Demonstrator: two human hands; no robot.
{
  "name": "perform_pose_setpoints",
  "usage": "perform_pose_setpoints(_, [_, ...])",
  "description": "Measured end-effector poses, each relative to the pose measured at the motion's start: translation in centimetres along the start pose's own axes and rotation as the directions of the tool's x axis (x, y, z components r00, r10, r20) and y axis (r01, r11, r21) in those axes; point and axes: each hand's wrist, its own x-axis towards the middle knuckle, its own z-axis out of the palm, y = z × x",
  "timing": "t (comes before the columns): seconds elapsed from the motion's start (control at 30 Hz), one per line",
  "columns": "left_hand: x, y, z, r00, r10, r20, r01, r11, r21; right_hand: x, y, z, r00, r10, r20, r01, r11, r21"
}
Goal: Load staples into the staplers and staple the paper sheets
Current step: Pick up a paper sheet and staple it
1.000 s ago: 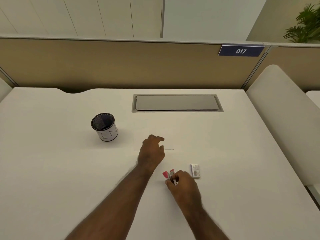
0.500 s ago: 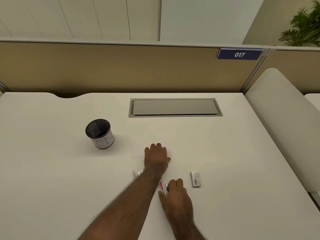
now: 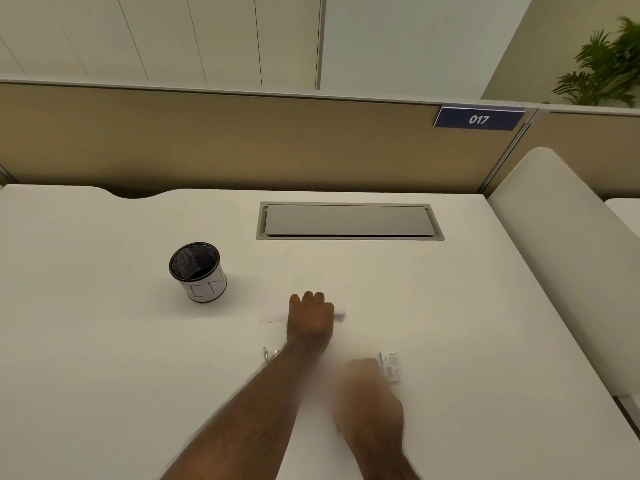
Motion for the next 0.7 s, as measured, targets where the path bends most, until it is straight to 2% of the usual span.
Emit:
perform_pose_setpoints(0.03, [0.1, -0.2, 0.0, 1.0, -0.006, -0.021, 0.006, 1.0, -0.009, 0.1, 0.0, -0.3, 1.0, 0.005, -0.008, -0.005, 1.0, 0.022])
perform_pose_setpoints(0.1, [0.0, -0.5, -0.6, 0.989, -0.104, -0.109, 0.09, 0.988, -0.128, 0.6, 0.0, -1.0, 1.0, 0.021, -0.005, -0.02, 0.991, 0.129])
perform_pose_setpoints(0.13, [-0.2, -0.5, -1.0, 0.968, -0.183, -0.169, 0.135, 0.956, -0.262, 1.0, 0.0, -1.4, 1.0, 0.032, 0.002, -0.031, 0.976, 0.214])
perform_pose_setpoints(0.17, [-0.4, -0.5, -1.4, 0.95, -0.26, -0.171, 0.165, 0.886, -0.434, 1.4, 0.0, -1.7, 0.999, 0.051, 0.012, -0.053, 0.95, 0.308])
perform_pose_setpoints(0.23, [-1.3, -0.4, -3.3, 0.933, -0.36, -0.027, 0.214, 0.613, -0.76, 2.6, 0.0, -2.4, 0.992, 0.124, 0.035, -0.125, 0.851, 0.511])
perform_pose_setpoints(0.3, [-2.6, -0.3, -5.8, 0.902, -0.419, 0.106, 0.244, 0.29, -0.925, 3.7, -0.2, -3.2, 0.97, 0.21, 0.119, -0.233, 0.69, 0.685])
perform_pose_setpoints(0.37, [-4.2, -0.6, -7.9, 0.886, -0.397, 0.238, 0.259, -0.002, -0.966, 4.4, -0.9, -4.5, 0.937, 0.21, 0.28, -0.348, 0.472, 0.81])
perform_pose_setpoints(0.47, [-6.6, -1.0, -9.7, 0.885, -0.272, 0.377, 0.298, -0.291, -0.909, 4.7, -2.0, -6.4, 0.918, 0.093, 0.385, -0.396, 0.235, 0.888])
perform_pose_setpoints(0.53, [-7.9, -1.1, -10.5, 0.885, -0.205, 0.418, 0.309, -0.414, -0.856, 4.6, -2.7, -7.2, 0.932, 0.051, 0.359, -0.363, 0.165, 0.917])
perform_pose_setpoints(0.7, [-10.1, -1.4, -11.2, 0.885, -0.103, 0.455, 0.325, -0.563, -0.76, 4.1, -4.1, -8.1, 0.953, 0.164, 0.257, -0.281, 0.151, 0.948])
